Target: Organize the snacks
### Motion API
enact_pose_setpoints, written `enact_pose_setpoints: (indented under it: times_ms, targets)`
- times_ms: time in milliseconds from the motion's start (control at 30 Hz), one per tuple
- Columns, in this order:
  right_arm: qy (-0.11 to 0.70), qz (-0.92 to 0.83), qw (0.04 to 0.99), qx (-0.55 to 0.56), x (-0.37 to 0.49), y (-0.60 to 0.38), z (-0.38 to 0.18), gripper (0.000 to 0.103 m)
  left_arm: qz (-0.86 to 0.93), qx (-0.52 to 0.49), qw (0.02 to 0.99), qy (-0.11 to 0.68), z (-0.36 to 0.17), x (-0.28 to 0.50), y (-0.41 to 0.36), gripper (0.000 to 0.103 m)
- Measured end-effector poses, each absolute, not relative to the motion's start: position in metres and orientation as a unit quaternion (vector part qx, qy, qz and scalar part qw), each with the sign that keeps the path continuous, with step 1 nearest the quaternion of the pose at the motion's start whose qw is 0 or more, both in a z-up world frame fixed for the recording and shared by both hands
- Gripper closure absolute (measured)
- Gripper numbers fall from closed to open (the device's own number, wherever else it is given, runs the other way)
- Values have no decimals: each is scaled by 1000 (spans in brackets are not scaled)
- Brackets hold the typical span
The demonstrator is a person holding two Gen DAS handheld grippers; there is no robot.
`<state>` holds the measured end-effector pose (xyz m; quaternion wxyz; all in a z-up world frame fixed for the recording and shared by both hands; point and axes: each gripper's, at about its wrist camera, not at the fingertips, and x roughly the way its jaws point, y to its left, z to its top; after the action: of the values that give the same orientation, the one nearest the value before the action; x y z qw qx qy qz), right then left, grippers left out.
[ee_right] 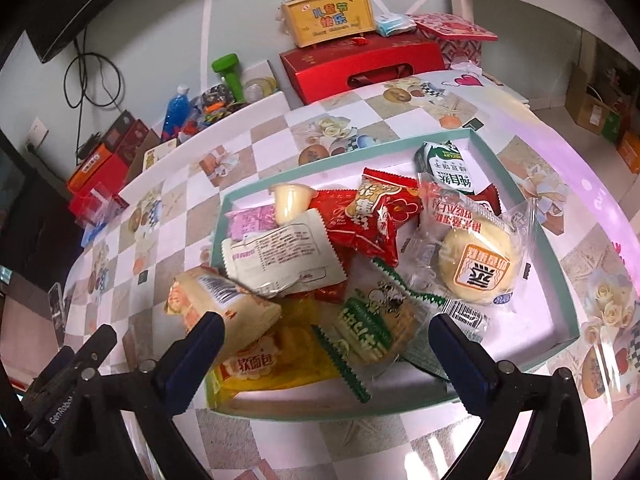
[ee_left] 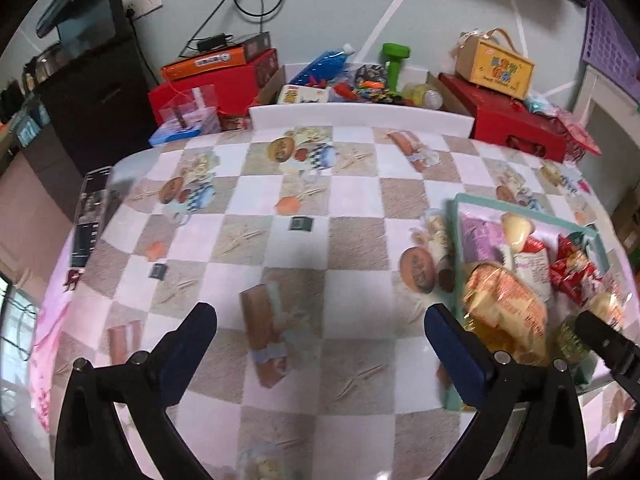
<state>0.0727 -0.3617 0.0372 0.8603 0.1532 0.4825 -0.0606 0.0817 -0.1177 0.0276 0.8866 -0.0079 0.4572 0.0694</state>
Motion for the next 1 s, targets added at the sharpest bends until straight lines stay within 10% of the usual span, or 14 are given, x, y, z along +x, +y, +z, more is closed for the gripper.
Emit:
enact_pose_setpoints:
  times_ms: [1000]
  targets:
    - [496,-49,861,100,42,-333,34,0,104,-35,857,504,15,44,-84,0]
